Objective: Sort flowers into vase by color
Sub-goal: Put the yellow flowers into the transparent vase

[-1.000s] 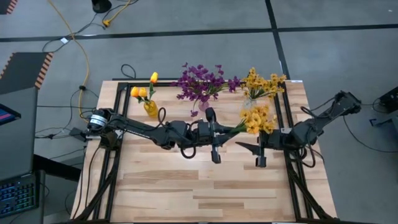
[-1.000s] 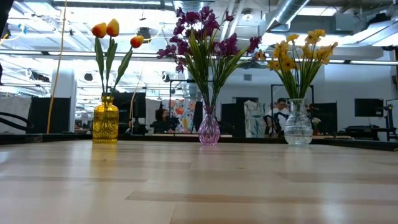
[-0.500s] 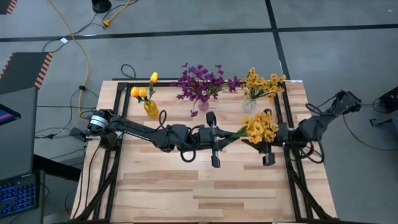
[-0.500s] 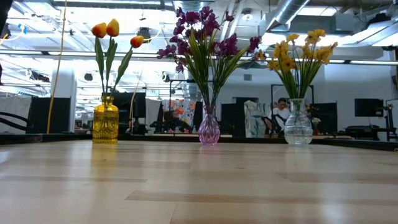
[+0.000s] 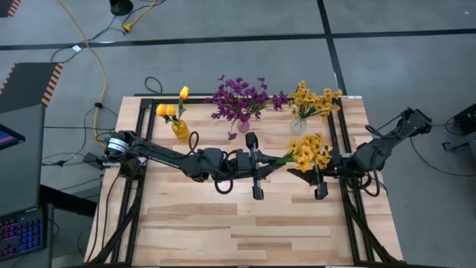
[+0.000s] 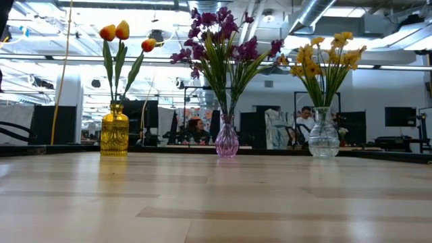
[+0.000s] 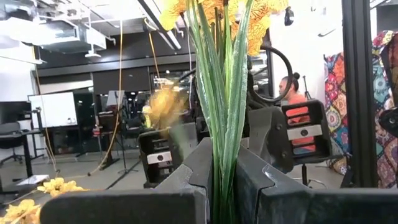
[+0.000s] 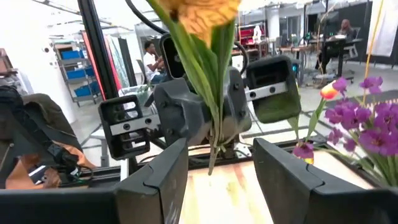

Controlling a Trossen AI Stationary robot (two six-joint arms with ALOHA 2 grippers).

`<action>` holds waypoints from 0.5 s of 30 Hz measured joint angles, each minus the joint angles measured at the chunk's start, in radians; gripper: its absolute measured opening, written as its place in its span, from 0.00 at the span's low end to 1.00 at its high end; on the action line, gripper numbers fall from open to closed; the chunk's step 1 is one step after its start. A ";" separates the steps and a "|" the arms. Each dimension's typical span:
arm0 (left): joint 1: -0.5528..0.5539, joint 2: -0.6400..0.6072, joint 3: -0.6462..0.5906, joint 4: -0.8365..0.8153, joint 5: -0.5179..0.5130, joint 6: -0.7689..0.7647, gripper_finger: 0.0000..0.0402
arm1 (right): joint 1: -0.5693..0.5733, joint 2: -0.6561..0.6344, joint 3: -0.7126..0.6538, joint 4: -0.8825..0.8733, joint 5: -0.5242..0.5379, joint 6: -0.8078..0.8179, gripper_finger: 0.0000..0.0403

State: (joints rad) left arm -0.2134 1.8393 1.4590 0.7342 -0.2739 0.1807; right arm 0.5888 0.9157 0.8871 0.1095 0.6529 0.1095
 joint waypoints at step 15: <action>0.001 0.000 0.000 -0.002 0.006 -0.007 0.05 | 0.000 0.000 0.000 0.033 -0.015 -0.146 0.51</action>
State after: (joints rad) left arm -0.2127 1.8393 1.4590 0.7327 -0.2680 0.1738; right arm 0.5892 0.9157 0.8871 0.1425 0.6380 -0.0361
